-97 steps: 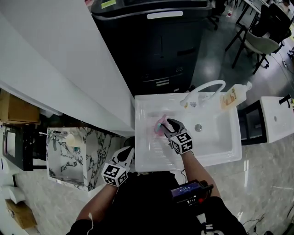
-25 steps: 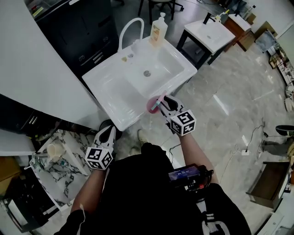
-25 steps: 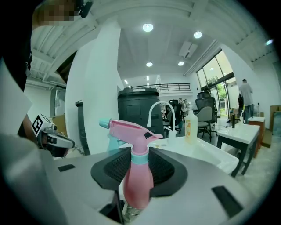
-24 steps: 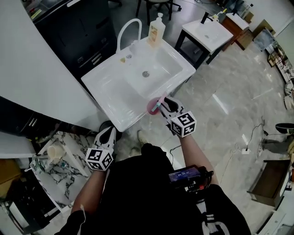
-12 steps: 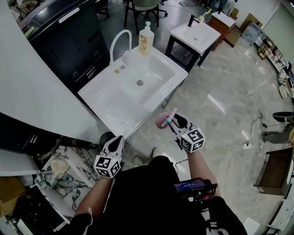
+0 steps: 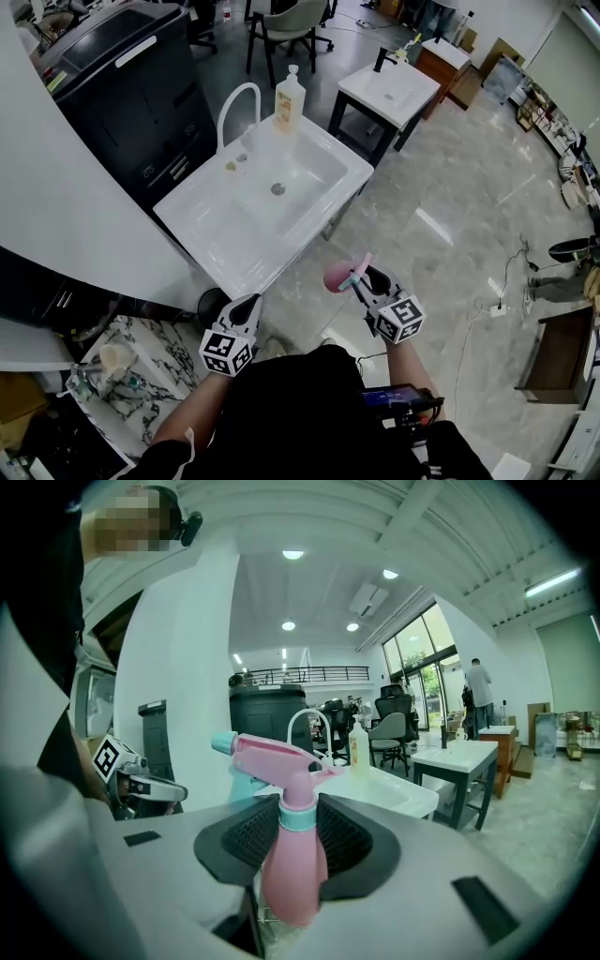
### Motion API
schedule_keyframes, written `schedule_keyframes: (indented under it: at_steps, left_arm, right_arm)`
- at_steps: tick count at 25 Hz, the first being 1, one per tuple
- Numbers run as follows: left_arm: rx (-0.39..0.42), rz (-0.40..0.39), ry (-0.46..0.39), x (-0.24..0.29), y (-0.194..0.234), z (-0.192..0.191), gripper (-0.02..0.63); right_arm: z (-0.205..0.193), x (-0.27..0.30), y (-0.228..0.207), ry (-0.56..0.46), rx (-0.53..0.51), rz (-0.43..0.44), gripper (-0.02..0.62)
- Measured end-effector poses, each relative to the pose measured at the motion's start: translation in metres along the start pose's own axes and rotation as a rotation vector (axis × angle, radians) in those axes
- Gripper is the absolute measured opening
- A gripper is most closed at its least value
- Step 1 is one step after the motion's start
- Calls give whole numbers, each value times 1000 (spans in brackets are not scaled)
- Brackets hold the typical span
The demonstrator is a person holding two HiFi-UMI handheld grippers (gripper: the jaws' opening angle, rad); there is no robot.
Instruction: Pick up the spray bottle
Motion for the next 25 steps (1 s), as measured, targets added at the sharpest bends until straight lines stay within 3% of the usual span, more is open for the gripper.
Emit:
schedule_keyframes:
  at_steps: [13,25]
  left_arm:
    - [28,-28,17,36,-36,5,8]
    - [33,3,-7,64,-51,22,8]
  right_arm:
    - [-20,-35,-31,7,31,-28,146]
    - [-13,-47,-66,9,17,-6,146]
Point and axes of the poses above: the fingertips, and each gripper's own axes: x forward along the fingers, y to its left, z out of its top, the point moved 3 cm from there along -x, backward along the fingers, and after that the axes turned 2 degrees about z, right-handed, at the moved point
